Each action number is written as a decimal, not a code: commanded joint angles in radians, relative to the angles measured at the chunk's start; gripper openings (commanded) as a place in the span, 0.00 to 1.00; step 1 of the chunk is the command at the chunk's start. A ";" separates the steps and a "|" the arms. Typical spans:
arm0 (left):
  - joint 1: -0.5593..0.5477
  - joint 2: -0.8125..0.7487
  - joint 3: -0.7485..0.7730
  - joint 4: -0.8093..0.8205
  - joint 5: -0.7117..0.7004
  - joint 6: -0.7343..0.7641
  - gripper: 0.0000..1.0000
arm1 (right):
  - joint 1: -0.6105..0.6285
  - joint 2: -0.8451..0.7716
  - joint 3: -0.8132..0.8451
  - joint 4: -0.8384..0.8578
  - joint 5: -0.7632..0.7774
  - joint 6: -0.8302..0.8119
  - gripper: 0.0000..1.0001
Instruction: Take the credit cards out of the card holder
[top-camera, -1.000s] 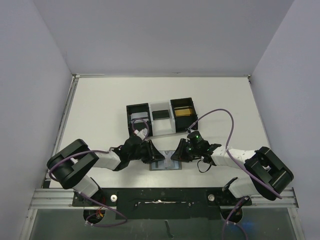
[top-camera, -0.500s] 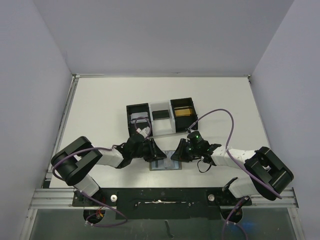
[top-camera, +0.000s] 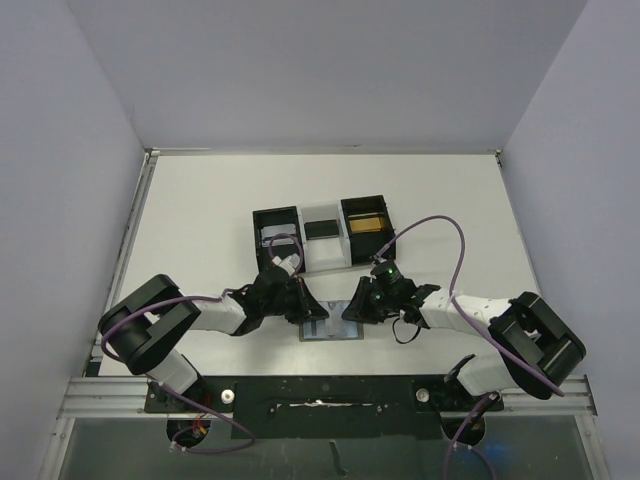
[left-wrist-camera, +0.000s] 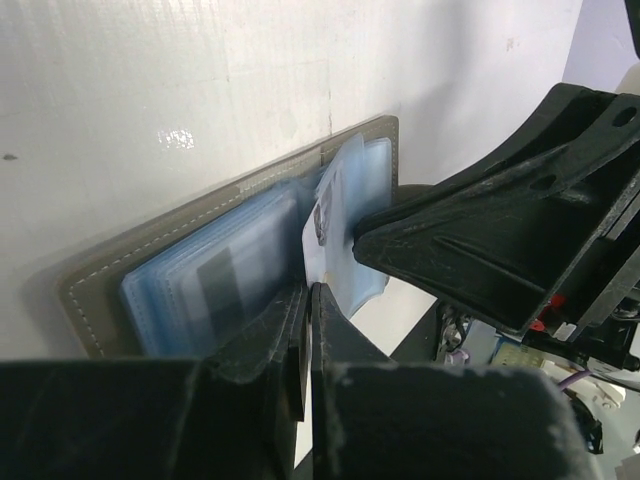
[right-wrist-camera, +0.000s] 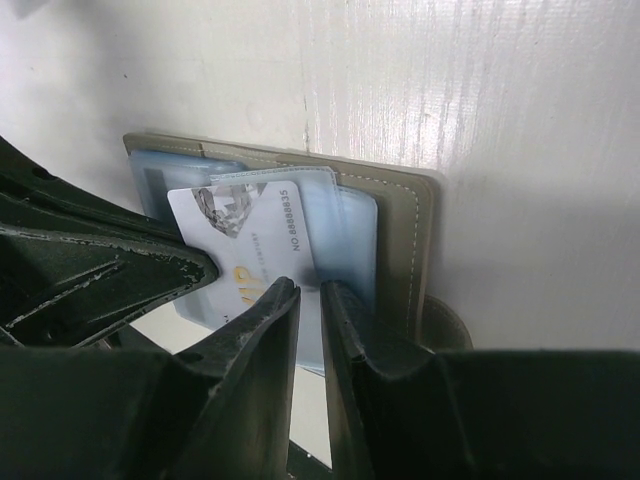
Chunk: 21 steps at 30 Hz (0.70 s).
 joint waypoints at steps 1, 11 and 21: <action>0.014 -0.027 0.000 -0.020 0.005 0.042 0.00 | 0.002 0.007 -0.021 -0.172 0.103 -0.039 0.20; 0.016 -0.070 0.020 -0.140 -0.020 0.099 0.00 | 0.005 -0.104 0.177 -0.277 0.096 -0.118 0.20; 0.017 -0.101 0.027 -0.136 -0.002 0.101 0.00 | 0.042 0.046 0.164 -0.068 -0.050 -0.063 0.21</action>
